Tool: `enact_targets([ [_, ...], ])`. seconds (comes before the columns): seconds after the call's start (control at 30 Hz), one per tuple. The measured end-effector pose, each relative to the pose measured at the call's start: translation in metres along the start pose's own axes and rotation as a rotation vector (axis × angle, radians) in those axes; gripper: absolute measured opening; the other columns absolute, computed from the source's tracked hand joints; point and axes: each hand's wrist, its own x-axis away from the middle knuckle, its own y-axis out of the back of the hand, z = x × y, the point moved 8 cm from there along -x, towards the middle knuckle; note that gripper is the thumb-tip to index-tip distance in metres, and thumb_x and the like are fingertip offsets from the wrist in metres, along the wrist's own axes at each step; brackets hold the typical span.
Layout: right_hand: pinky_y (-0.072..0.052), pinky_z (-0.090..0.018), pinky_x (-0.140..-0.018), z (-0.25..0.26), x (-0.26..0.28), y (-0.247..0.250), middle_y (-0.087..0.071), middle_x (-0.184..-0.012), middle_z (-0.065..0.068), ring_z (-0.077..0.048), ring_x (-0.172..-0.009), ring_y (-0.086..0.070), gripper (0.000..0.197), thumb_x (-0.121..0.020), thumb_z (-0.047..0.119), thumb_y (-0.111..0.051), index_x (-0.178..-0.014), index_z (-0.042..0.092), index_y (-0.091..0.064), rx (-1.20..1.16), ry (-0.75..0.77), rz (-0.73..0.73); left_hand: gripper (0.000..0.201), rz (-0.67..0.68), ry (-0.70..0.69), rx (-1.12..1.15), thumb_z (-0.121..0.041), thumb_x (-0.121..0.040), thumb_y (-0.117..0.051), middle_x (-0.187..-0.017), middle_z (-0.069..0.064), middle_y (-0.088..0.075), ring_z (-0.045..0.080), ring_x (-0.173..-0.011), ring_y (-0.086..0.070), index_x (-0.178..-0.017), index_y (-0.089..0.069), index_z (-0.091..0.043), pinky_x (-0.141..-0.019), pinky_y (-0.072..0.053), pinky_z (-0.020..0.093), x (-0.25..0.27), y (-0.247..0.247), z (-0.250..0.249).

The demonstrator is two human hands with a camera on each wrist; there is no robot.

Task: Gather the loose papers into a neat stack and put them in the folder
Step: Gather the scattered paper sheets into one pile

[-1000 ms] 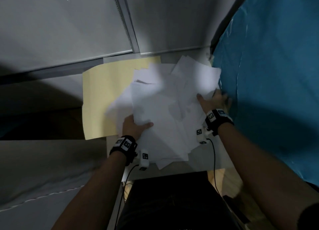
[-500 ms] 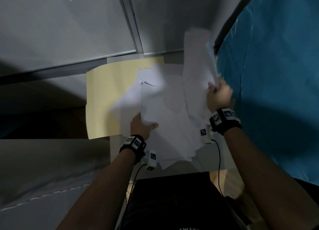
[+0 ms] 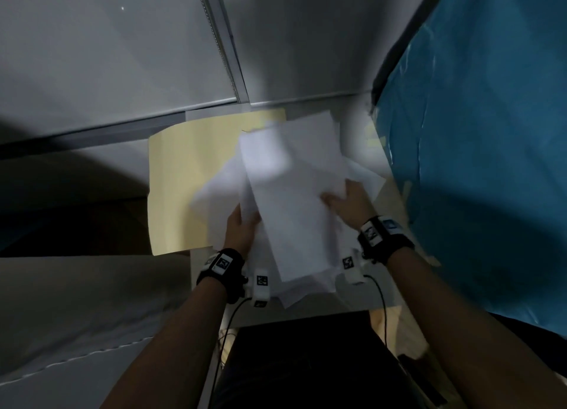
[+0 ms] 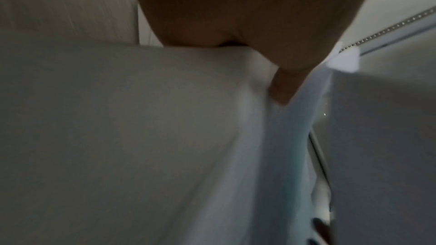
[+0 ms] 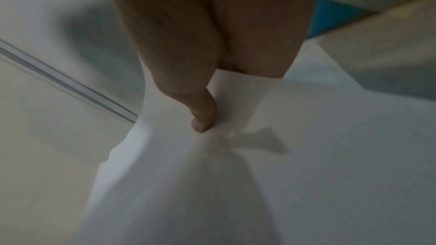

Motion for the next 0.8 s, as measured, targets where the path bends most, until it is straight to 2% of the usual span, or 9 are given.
enact_targets([
  [0.1, -0.053, -0.048, -0.102, -0.038, -0.007, -0.030, -0.058, -0.127, -0.015, -0.034, -0.118, -0.059, 0.054, -0.086, 0.035, -0.081, -0.126, 0.004, -0.064, 0.216, -0.071, 0.062, 0.072, 0.077, 0.115, 0.198, -0.069, -0.092, -0.066, -0.134, 0.007, -0.075, 0.032, -0.121, -0.073, -0.144, -0.066, -0.020, -0.102, -0.059, 0.051, 0.001, -0.011, 0.003],
  [0.2, -0.044, -0.047, -0.106, -0.043, -0.007, -0.043, -0.050, -0.131, -0.010, -0.032, -0.121, -0.046, 0.057, -0.083, 0.052, -0.079, -0.124, 0.014, -0.069, 0.377, -0.030, 0.125, 0.063, 0.053, -0.049, -0.059, -0.034, -0.087, -0.088, -0.132, 0.001, -0.074, 0.023, -0.113, -0.074, -0.143, -0.063, -0.019, -0.092, -0.063, 0.040, 0.002, -0.010, -0.011],
  [0.27, -0.042, -0.047, -0.106, -0.047, -0.013, -0.024, -0.050, -0.131, -0.008, -0.031, -0.120, -0.045, 0.061, -0.078, 0.064, -0.077, -0.121, 0.021, -0.068, 0.385, -0.034, -0.002, 0.062, 0.034, -0.128, -0.173, -0.017, -0.087, -0.088, -0.131, 0.003, -0.074, 0.024, -0.112, -0.072, -0.143, -0.063, -0.016, -0.093, -0.062, 0.043, 0.000, -0.007, -0.010],
  [0.33, -0.040, -0.047, -0.109, -0.052, -0.018, 0.015, -0.048, -0.134, -0.007, -0.034, -0.124, -0.045, 0.067, -0.074, 0.068, -0.077, -0.120, 0.022, -0.063, 0.330, -0.059, -0.237, 0.053, -0.033, -0.146, -0.220, -0.012, -0.090, -0.082, -0.124, 0.004, -0.074, 0.027, -0.109, -0.071, -0.140, -0.066, -0.014, -0.095, -0.061, 0.046, -0.001, 0.005, -0.005],
  [0.4, -0.040, -0.048, -0.109, -0.050, -0.026, 0.044, -0.047, -0.135, -0.009, -0.034, -0.126, -0.045, 0.078, -0.070, 0.063, -0.082, -0.127, 0.018, -0.054, 0.405, -0.013, -0.314, 0.051, -0.102, -0.119, -0.224, -0.008, -0.092, -0.078, -0.121, 0.004, -0.073, 0.028, -0.108, -0.070, -0.140, -0.065, -0.018, -0.096, -0.059, 0.045, 0.002, 0.020, 0.001],
  [0.5, -0.041, -0.048, -0.110, -0.038, -0.051, 0.055, -0.048, -0.137, -0.013, -0.034, -0.128, -0.047, 0.098, -0.069, 0.065, -0.082, -0.141, 0.011, -0.044, 0.603, 0.022, -0.208, 0.056, -0.144, -0.126, -0.231, -0.001, -0.090, -0.077, -0.121, 0.006, -0.072, 0.027, -0.109, -0.068, -0.143, -0.063, -0.016, -0.095, -0.056, 0.041, 0.006, 0.039, 0.011],
  [0.63, -0.042, -0.051, -0.109, -0.010, -0.070, 0.054, -0.044, -0.144, -0.014, -0.039, -0.133, -0.041, 0.099, -0.071, 0.076, -0.072, -0.141, 0.013, -0.045, 0.734, -0.080, -0.232, 0.056, -0.172, -0.101, -0.269, 0.000, -0.088, -0.075, -0.114, 0.007, -0.073, 0.027, -0.100, -0.068, -0.140, -0.066, -0.018, -0.086, -0.056, 0.039, 0.010, 0.051, 0.017],
  [0.73, -0.047, -0.042, -0.107, -0.004, -0.068, 0.015, -0.050, -0.142, -0.016, -0.035, -0.131, -0.050, 0.102, -0.068, 0.066, -0.084, -0.140, 0.003, -0.048, 0.436, -0.148, -0.200, 0.055, -0.180, -0.093, -0.277, -0.008, -0.086, -0.078, -0.112, 0.008, -0.075, 0.029, -0.099, -0.070, -0.139, -0.068, -0.019, -0.085, -0.055, 0.036, 0.010, 0.053, 0.019],
  [0.8, -0.041, -0.041, -0.116, -0.016, -0.064, -0.022, -0.041, -0.157, -0.016, -0.031, -0.143, -0.044, 0.124, -0.064, 0.066, -0.087, -0.154, 0.000, -0.032, 0.247, -0.283, -0.104, 0.056, -0.175, -0.083, -0.282, -0.008, -0.086, -0.080, -0.113, 0.007, -0.073, 0.028, -0.101, -0.069, -0.140, -0.067, -0.017, -0.087, -0.055, 0.036, 0.009, 0.049, 0.019],
])
